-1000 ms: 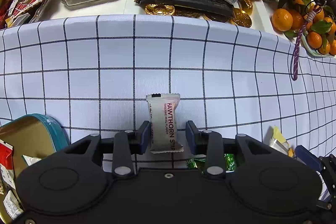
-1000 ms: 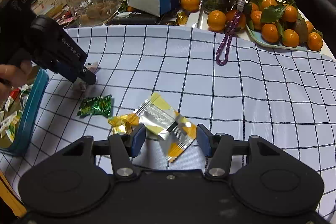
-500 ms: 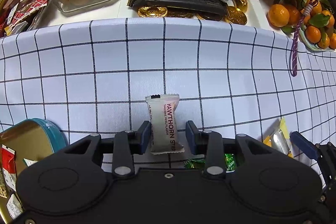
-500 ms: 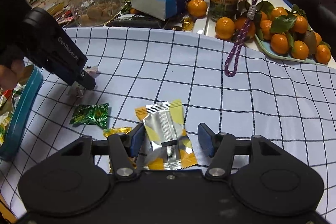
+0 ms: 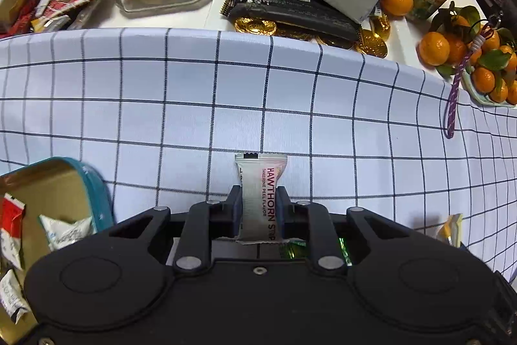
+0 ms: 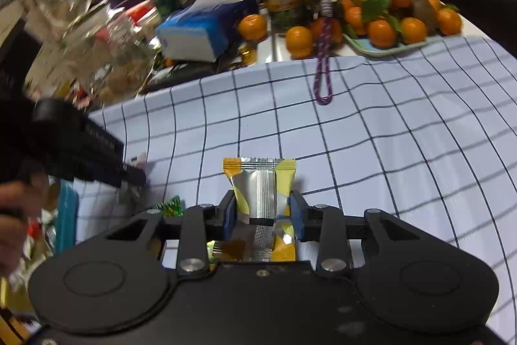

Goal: Organize snacks
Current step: 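Grasp the white Hawthorn packet with the left tool while right tool grasps silver-yellow packet, then carry both packets over the gold tray while lowering them toward it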

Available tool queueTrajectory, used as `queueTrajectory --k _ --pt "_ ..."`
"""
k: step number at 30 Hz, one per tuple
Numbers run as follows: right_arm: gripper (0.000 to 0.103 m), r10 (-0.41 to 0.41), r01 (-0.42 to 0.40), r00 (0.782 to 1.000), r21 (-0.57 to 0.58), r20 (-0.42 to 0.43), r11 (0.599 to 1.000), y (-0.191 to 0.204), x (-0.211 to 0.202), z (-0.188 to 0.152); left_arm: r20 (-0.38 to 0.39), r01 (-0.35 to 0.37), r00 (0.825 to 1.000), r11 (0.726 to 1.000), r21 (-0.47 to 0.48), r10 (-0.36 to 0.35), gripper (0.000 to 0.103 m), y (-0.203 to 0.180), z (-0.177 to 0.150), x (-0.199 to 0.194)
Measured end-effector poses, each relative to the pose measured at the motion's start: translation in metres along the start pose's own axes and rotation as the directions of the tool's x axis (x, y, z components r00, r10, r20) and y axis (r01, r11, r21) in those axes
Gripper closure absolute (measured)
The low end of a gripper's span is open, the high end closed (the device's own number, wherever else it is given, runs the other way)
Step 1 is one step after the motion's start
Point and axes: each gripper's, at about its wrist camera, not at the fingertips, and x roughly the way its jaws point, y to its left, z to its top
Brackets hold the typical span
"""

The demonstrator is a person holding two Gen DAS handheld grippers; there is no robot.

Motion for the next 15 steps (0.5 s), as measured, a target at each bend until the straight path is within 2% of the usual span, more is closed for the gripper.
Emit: queueTrajectory --k 6,11,15 --pt "0.067 -0.085 0.085 0.996 0.038 -0.005 0.996 0.012 -0.021 0.007 0.07 -0.043 0.997 0.999 0.031 0.041 0.076 0.0 -0.024 -0.044" --pt "0.067 -0.102 0.104 0.994 0.068 -0.037 0.992 0.027 -0.037 0.005 0.122 -0.111 0.986 0.994 0.005 0.11 0.076 0.02 -0.052 -0.069" --pt "0.067 -0.101 0.106 0.992 0.065 -0.074 0.992 0.048 -0.043 -0.005 0.138 -0.209 0.968 0.978 -0.007 0.208 0.076 0.044 -0.08 -0.075"
